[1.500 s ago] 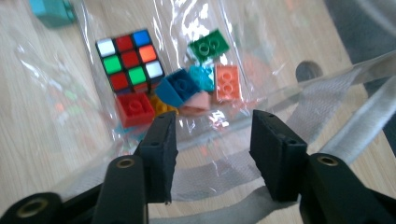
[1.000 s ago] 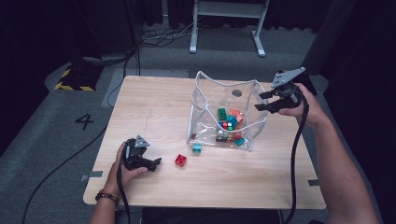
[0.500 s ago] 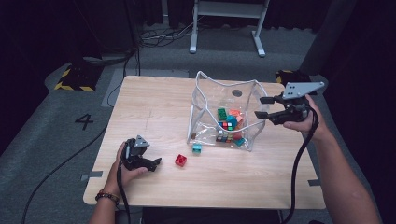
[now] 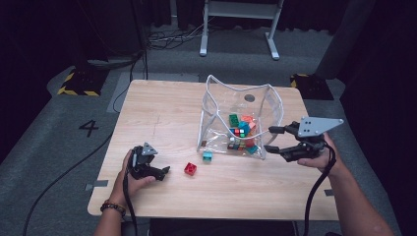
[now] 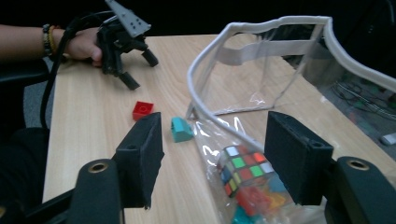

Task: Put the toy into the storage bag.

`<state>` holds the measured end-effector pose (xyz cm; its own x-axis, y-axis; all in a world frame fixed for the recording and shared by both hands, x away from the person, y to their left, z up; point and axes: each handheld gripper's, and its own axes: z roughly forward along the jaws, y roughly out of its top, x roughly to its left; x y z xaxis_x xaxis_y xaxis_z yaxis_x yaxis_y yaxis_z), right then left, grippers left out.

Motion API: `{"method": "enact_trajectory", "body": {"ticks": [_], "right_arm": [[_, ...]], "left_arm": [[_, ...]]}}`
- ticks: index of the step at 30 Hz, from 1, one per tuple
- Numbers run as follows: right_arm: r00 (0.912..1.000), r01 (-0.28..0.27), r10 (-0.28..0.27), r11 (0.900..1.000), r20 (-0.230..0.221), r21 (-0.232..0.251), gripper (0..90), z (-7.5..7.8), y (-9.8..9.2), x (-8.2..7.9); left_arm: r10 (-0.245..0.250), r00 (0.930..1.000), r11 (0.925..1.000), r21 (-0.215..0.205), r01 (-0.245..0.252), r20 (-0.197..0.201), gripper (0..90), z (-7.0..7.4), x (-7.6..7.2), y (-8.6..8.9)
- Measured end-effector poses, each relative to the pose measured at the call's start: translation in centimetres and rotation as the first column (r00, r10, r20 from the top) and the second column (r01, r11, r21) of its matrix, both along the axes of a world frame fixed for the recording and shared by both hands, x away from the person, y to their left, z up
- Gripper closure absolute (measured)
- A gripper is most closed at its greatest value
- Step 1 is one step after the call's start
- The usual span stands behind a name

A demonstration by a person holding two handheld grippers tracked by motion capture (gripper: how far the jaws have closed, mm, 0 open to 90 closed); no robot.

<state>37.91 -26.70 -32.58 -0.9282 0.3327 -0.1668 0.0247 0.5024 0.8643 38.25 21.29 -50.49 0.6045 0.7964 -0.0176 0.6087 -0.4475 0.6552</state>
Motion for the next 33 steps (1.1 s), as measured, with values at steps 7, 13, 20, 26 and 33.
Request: {"method": "enact_trajectory", "body": {"ticks": [7, 13, 20, 26, 33], "right_arm": [[0.9985, -0.051, 0.050, 0.998, -0.022, -0.039, 36.3, -2.3, 1.8, -0.9], [0.9954, -0.087, 0.083, 0.994, -0.048, -0.073, 35.8, -4.6, 4.1, -1.1], [0.9893, -0.119, 0.109, 0.988, -0.097, -0.097, 36.9, -7.7, 6.7, -1.1], [0.9837, -0.133, 0.117, 0.984, -0.137, -0.118, 35.8, -9.8, 8.8, -1.1], [0.9823, -0.136, 0.114, 0.980, -0.149, -0.148, 38.1, -12.3, 11.4, -0.6]], "left_arm": [[0.000, 1.0000, 1.0000, 0.000, 0.000, 0.000, 0.1, 0.0, 0.0, 0.0], [0.000, 1.0000, 1.0000, 0.000, 0.000, 0.000, 0.1, 0.0, 0.0, 0.0], [0.002, 1.0000, 1.0000, -0.001, -0.002, 0.000, 0.2, 0.0, 0.0, 0.0], [0.000, 1.0000, 1.0000, 0.000, 0.000, 0.000, 0.1, 0.0, 0.0, 0.0], [0.003, 1.0000, 1.0000, -0.001, -0.003, -0.001, 0.1, 0.0, 0.0, 0.0]]}}
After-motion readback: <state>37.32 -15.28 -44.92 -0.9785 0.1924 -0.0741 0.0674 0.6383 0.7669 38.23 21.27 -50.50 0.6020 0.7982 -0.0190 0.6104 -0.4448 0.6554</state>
